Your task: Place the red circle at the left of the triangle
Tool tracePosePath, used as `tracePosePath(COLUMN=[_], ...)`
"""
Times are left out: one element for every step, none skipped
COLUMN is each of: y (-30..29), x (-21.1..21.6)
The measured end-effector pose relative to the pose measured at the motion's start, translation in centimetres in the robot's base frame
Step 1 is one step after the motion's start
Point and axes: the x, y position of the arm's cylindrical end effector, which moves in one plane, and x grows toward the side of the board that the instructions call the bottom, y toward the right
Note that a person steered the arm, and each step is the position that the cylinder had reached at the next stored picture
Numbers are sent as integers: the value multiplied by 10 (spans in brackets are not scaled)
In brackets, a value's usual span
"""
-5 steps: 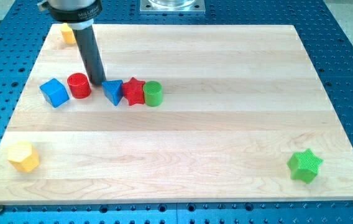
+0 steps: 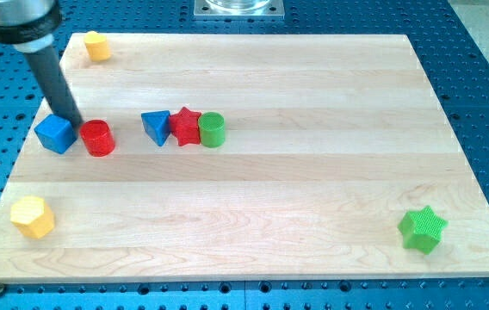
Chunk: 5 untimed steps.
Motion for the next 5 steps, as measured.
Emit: tracePosePath(y=[-42,-13,50,76,75], x=[29,74,70,52,76])
